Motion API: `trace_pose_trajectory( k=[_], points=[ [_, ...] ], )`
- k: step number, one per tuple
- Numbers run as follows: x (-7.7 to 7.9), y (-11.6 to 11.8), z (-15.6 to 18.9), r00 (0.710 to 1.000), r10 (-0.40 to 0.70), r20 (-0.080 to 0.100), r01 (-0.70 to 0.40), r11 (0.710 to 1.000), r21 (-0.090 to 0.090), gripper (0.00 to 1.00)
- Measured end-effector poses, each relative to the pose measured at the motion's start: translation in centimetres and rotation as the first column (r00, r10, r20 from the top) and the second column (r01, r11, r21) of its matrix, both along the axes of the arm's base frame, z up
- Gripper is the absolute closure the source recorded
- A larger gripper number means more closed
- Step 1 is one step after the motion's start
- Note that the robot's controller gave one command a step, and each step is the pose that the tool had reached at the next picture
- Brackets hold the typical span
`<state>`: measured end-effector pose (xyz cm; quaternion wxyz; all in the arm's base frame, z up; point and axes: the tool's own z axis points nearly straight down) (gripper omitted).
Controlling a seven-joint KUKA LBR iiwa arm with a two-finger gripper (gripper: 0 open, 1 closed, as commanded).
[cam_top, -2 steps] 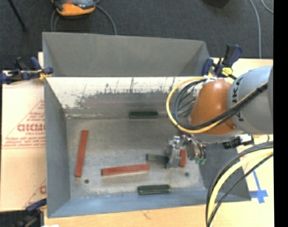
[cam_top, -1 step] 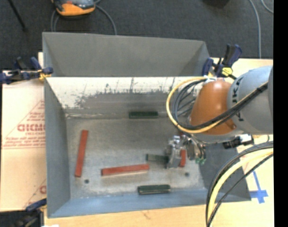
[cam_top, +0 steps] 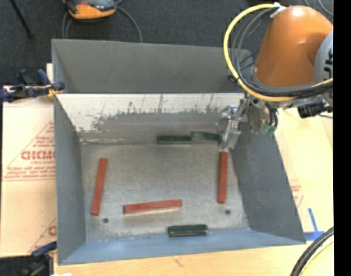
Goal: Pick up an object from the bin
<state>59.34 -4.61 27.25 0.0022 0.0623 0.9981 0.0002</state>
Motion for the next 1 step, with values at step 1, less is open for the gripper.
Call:
trace_pose_trajectory(
  k=[1],
  points=[
    [0.31, 0.08, 0.94, 1.000, 0.001, 0.009, -0.001, 1.000, -0.001, 1.00]
  ],
)
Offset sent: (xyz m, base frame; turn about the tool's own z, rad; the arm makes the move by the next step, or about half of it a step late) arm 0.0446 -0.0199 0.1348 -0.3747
